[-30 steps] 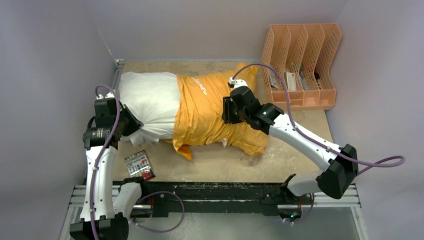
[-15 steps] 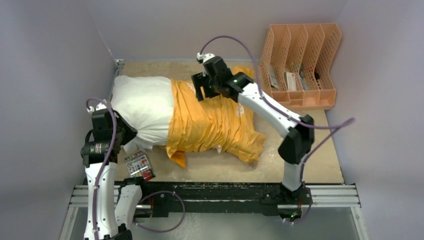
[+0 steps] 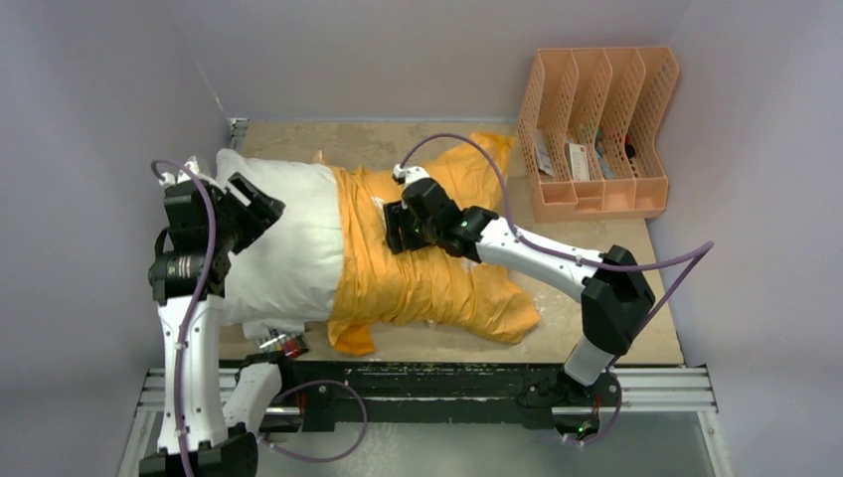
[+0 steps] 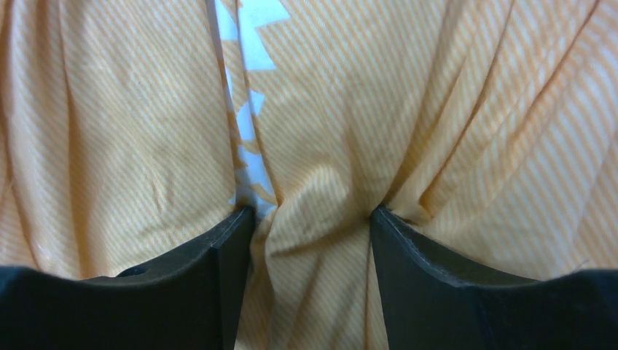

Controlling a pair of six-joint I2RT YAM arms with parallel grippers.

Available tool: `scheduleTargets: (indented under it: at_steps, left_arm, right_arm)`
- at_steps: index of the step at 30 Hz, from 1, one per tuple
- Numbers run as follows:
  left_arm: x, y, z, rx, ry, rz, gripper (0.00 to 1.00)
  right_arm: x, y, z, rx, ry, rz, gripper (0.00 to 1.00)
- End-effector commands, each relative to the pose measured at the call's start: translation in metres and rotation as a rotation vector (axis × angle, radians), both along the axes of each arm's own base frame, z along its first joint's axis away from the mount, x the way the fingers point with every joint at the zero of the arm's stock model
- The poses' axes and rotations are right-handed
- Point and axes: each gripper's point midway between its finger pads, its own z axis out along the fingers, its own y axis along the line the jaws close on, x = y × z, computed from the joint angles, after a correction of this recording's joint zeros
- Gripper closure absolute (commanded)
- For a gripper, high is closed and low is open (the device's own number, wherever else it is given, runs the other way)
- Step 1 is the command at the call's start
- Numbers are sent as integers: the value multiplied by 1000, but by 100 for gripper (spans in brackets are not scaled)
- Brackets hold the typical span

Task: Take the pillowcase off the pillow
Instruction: Remove the pillow from the pillowcase.

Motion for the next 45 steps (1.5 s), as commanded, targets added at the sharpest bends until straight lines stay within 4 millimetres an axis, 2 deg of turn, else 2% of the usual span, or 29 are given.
scheduleTargets:
  at_steps: [1,5,7,8,10,13,15,16,19,22,24,26,28,30,31,33,36,44,45]
  left_arm:
    - [45,-29,3,-94,-52,-181,30]
    - [50,-29,-60,0,134,-162,29]
    - [52,-49,-89,3,186,-199,29]
    - [51,-59,-104,14,212,-206,33]
    - [44,-69,-128,33,256,-213,52]
    - [28,-65,-155,55,300,-198,86]
    - [13,-62,-166,69,318,-215,100]
    - [8,-66,-165,64,310,-227,100]
    - [7,-80,-146,29,232,-269,100]
    - [1,-79,-138,25,212,-267,100]
    - [1,-81,-133,17,188,-276,100]
    - [0,-83,-132,7,186,-288,100]
    - [-1,-86,-132,-2,188,-306,100]
    - [-3,-87,-131,-6,192,-312,100]
    - [-4,-87,-130,-5,192,-313,100]
    - [-8,-84,-126,1,191,-303,100]
    - [-15,-73,-121,34,204,-255,100]
    - [-21,-56,-119,68,220,-162,100]
    - [-21,-55,-119,69,218,-158,100]
  right_arm:
    - [-82,-20,-100,-177,318,-11,40]
    - [-69,-33,-90,-207,249,-89,38]
    - [-60,-31,-74,-204,185,-68,37]
    - [-53,-31,-66,-203,151,-67,37]
    - [-42,-28,-44,-197,85,-60,36]
    - [-21,-27,-2,-198,-31,-54,33]
    - [-4,-29,31,-182,-107,-74,29]
    - [8,-33,47,-167,-135,-95,26]
    - [36,-35,83,-82,-161,-123,21]
    - [46,-11,103,29,-134,-46,19]
    - [53,9,106,67,-124,-9,19]
    - [47,39,98,107,-66,81,19]
    - [44,61,76,78,-13,121,19]
    - [50,66,37,-2,55,78,20]
    - [53,61,23,-46,76,47,20]
    - [75,34,3,-177,17,-79,21]
    - [87,-3,-9,-276,-27,-174,37]
    - [108,-105,8,-224,-71,-371,100]
    - [108,-113,8,-217,-62,-380,100]
